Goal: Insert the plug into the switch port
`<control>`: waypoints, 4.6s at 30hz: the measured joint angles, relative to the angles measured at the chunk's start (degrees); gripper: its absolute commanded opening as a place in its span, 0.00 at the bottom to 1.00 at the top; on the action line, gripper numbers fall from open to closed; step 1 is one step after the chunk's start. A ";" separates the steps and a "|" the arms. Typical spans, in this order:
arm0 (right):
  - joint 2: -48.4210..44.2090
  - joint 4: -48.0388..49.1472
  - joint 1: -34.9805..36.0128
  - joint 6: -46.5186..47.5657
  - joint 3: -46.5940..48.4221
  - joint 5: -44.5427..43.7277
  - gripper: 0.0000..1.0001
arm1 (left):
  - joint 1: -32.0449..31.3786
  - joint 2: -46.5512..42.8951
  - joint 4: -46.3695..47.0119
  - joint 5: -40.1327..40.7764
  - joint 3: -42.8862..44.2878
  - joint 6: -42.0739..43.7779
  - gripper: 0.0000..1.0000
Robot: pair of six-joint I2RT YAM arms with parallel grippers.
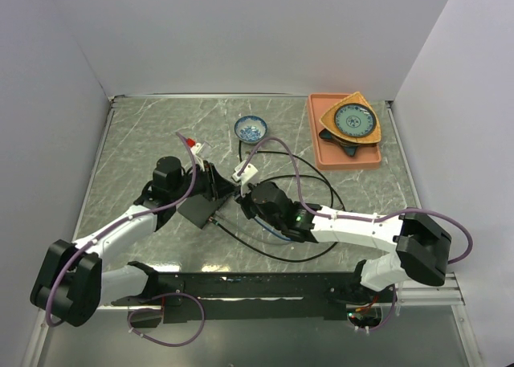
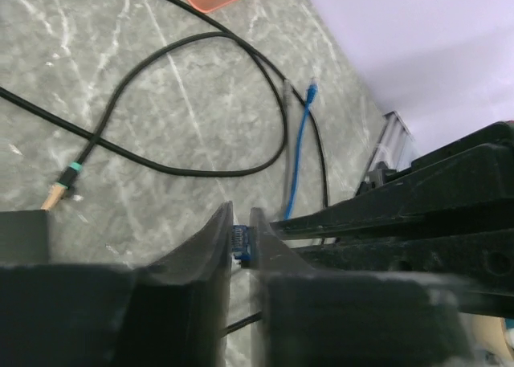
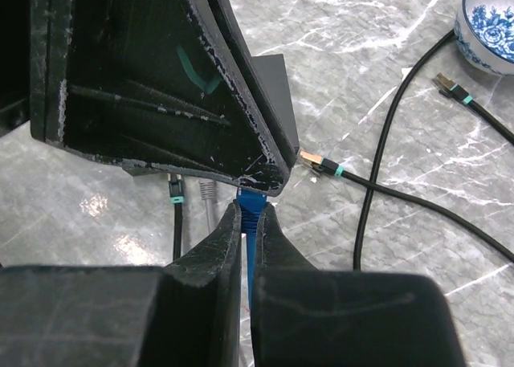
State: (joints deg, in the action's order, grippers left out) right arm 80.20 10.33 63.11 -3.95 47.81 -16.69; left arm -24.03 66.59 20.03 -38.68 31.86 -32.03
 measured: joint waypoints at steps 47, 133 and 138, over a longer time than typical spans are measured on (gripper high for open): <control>26.97 -20.63 -7.13 5.33 18.23 21.16 0.00 | 19.04 11.34 -10.82 16.37 -0.70 1.77 0.76; 36.41 -32.87 -8.37 3.63 35.01 18.99 0.00 | 17.16 23.41 -8.04 13.00 3.87 4.61 0.53; 36.76 -33.68 -8.57 3.37 36.20 18.78 0.00 | 17.16 24.24 -8.37 12.70 4.79 5.33 0.52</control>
State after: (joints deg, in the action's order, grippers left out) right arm 116.97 -23.35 54.54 -0.58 84.01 2.09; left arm -6.87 90.83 11.66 -25.98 36.64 -26.70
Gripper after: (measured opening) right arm 0.045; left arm 0.537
